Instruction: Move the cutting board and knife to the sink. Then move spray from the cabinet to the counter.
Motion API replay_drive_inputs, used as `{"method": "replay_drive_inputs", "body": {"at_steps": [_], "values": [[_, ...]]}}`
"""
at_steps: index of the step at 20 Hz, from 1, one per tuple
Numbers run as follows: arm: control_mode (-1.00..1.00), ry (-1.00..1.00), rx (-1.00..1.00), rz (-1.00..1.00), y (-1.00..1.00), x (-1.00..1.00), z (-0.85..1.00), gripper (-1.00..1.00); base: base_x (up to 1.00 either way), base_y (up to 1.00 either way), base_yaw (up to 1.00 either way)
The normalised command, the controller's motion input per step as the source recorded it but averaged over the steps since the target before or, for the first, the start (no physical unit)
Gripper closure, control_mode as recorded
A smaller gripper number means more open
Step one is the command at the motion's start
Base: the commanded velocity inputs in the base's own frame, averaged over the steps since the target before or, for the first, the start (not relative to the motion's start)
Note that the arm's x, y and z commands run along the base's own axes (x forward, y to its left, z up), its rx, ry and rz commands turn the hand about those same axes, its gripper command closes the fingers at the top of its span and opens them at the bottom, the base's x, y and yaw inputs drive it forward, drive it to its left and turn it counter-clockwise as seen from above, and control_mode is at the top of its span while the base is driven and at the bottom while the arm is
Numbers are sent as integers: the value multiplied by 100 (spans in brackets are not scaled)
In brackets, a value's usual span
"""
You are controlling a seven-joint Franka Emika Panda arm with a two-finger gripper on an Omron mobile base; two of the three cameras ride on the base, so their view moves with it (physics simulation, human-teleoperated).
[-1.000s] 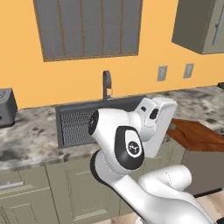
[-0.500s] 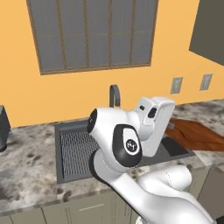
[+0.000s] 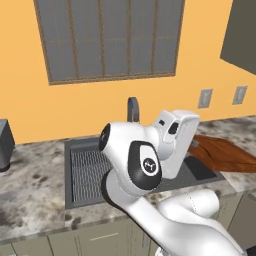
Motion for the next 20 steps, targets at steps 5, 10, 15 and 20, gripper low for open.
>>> {"method": "replay_drive_inputs", "body": {"at_steps": [5,10,15,20], "values": [[-100,0,1,2,-6,6,0,100,28,-22,6],[-100,0,2,7,-32,21,0,100,0,0,0],[-100,0,3,15,-48,7,0,100,0,0,0],[-100,-1,4,31,-68,0,0,100,0,0,0]]}}
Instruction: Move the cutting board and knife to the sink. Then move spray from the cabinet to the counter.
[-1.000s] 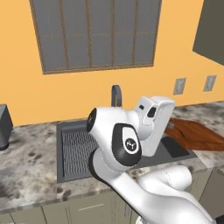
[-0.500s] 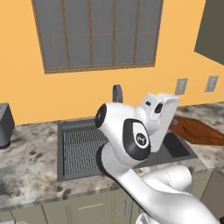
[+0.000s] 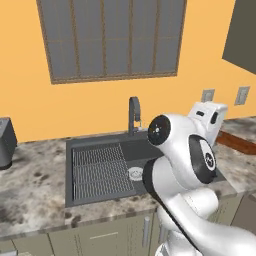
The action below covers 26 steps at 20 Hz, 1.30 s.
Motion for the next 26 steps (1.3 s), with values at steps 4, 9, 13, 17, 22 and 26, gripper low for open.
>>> {"method": "replay_drive_inputs", "body": {"at_steps": [4,9,13,17,22,26], "values": [[-100,-4,3,44,-67,-1,0,100,0,0,0],[-100,-6,1,51,-56,-1,0,100,0,0,0],[-100,-1,1,55,-41,1,0,100,0,0,0],[-100,0,4,54,-34,3,0,100,0,0,0],[-100,0,4,55,-29,0,0,100,0,0,0],[-100,1,7,52,-31,28,-11,100,0,0,0]]}}
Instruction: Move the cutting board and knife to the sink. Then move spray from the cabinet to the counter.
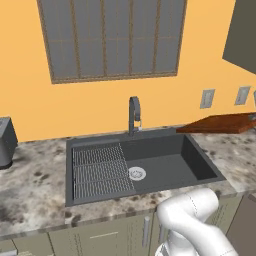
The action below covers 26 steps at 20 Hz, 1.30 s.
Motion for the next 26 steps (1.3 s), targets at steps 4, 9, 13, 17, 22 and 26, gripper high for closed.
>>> {"method": "replay_drive_inputs", "body": {"at_steps": [4,9,13,17,22,26], "values": [[-100,5,8,46,-8,69,-25,100,0,0,0],[-100,5,5,36,0,74,-20,100,0,0,0],[-100,9,0,26,0,73,-26,100,0,0,0],[-100,8,0,12,-7,52,-25,100,0,0,0],[-100,8,-3,5,-9,39,-35,100,0,0,0],[-100,6,-2,6,-10,35,-50,100,0,0,0]]}}
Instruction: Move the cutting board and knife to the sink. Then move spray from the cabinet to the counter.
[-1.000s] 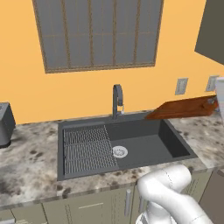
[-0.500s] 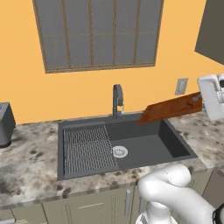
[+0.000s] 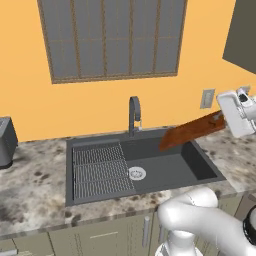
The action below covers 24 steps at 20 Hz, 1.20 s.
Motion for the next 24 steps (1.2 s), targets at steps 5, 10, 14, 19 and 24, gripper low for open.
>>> {"method": "replay_drive_inputs", "body": {"at_steps": [5,10,14,19,24], "values": [[-100,3,0,8,-4,33,-62,100,0,0,0],[-100,0,0,14,0,40,-56,100,0,0,0],[-100,0,0,13,0,46,-40,100,0,0,0],[-100,0,-1,10,0,50,-38,100,0,0,0],[-100,0,-3,10,0,42,-33,100,0,0,0]]}}
